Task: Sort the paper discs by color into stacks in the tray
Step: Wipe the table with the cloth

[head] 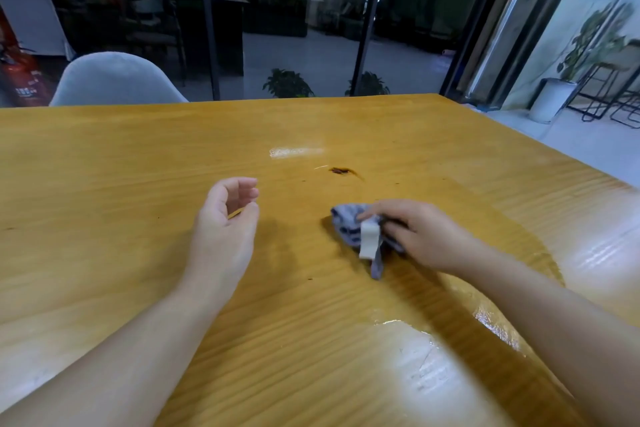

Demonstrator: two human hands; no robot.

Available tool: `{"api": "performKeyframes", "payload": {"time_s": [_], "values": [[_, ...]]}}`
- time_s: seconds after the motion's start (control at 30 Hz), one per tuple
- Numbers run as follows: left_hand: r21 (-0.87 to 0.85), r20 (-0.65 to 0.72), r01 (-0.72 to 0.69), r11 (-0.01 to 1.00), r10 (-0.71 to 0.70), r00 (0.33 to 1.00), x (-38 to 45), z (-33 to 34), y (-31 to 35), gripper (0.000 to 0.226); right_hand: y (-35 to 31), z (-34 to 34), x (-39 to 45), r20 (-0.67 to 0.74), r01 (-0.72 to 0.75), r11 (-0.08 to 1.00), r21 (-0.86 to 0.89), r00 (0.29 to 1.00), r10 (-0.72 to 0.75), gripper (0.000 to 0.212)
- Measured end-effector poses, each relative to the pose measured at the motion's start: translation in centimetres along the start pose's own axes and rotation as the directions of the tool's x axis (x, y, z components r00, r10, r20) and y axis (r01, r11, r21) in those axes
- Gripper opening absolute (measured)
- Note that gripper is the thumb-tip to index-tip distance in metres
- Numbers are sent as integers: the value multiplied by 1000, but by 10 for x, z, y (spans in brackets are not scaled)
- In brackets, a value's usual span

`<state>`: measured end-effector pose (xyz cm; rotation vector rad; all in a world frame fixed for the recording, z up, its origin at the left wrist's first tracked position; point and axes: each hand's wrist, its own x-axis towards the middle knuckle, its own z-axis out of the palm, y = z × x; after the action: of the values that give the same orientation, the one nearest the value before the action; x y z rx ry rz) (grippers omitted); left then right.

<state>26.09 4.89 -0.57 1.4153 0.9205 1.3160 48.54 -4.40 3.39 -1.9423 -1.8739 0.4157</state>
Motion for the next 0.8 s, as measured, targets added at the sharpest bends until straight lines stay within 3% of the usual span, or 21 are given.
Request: {"api": "performKeyframes", "payload": {"time_s": [0.1,0.2,0.3,0.37,0.47,0.57,0.8], "values": [[1,2,-5,1000,5,1000,1,1,0,36,26,-12,29,-306,-165,979,118,932,194,31],[5,11,-13,1000,13,1000,2,2,-2,36,53,-18,70,-429,-325,935,139,832,353,30],[1,13,-12,1000,12,1000,3,1,-4,35,67,-15,106,-383,-453,874,175,786,484,35],[-4,11,-6,1000,7,1000,4,1,-5,36,67,-10,126,-337,-485,864,131,798,499,36],[-5,13,-12,1000,12,1000,4,1,-6,37,57,-5,145,-264,-446,892,70,854,448,37],[-6,13,-10,1000,10,1000,4,1,-6,37,47,-3,154,-175,-382,912,152,897,405,36],[-8,19,-8,1000,9,1000,5,1,-7,36,26,-3,158,-34,-367,869,332,916,400,27]]}}
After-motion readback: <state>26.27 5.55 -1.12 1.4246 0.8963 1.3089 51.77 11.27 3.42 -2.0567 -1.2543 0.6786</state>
